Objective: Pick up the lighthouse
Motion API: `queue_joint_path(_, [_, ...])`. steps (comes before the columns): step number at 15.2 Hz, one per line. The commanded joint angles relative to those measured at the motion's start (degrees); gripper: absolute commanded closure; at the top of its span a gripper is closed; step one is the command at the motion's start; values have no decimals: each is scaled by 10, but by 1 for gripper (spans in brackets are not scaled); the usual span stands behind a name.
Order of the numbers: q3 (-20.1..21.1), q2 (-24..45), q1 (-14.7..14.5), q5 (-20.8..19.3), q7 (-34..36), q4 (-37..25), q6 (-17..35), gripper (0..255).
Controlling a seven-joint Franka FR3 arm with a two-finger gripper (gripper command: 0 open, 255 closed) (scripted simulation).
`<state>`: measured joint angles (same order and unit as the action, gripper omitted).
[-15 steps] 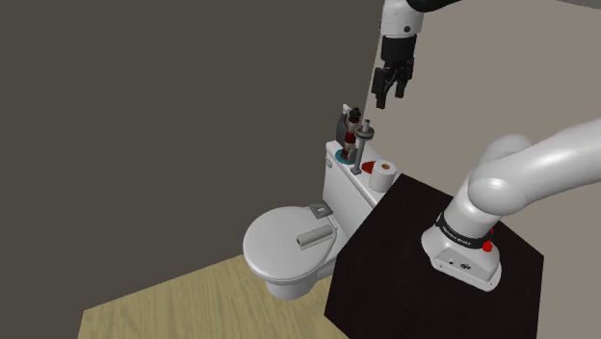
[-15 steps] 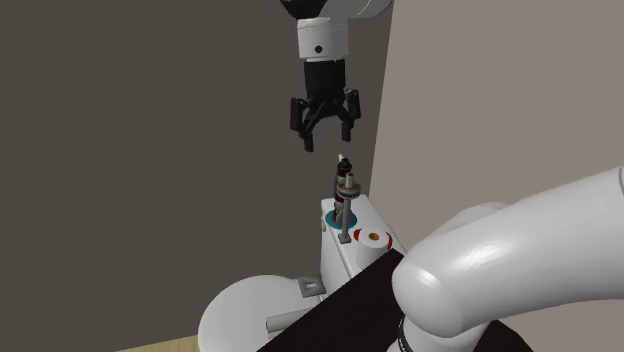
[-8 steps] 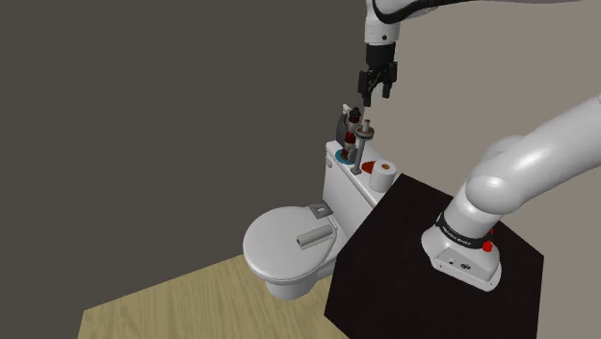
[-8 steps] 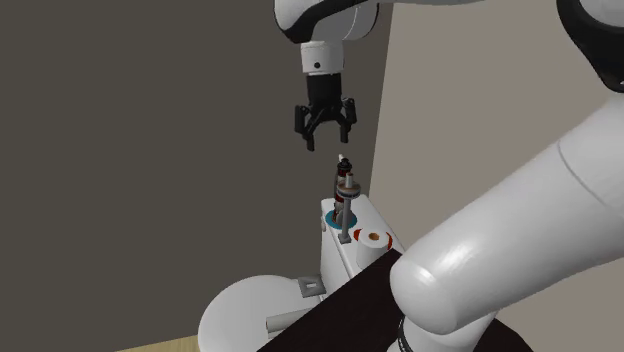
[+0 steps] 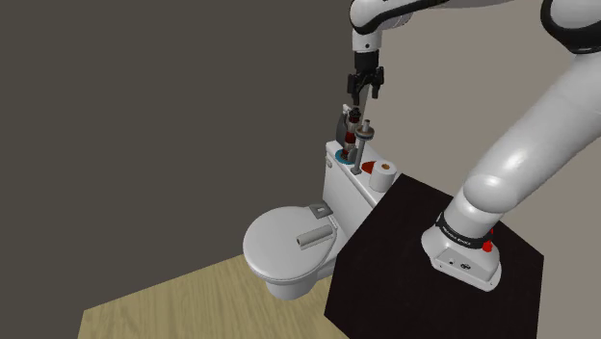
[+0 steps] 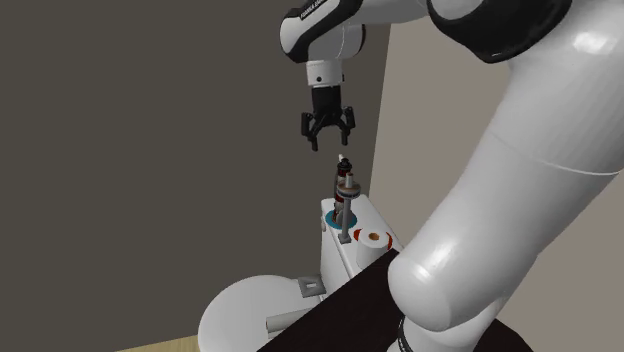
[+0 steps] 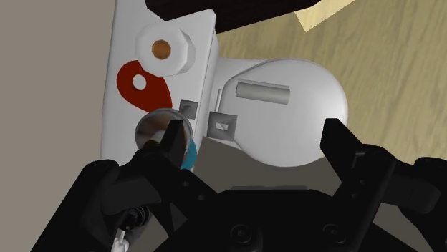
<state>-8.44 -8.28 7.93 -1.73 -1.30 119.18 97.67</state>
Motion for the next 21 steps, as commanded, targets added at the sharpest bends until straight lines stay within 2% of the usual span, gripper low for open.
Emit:
queue_joint_path(1, [-11,49,8,3,-10,-34,7,0])
queue_joint_path(7, [-35,184,34,20,-37,-147,5,0])
queue_joint_path(12, [-47,303,64,39,-55,-264,-14,0])
queue_joint_path(16, [-52,406,93,56,-65,-380,-45,0])
queue_joint_path(20, [-53,523,130,71,-70,-532,-95,0])
queue_joint_path(21, [-52,532,133,72,-70,-545,-100,0])
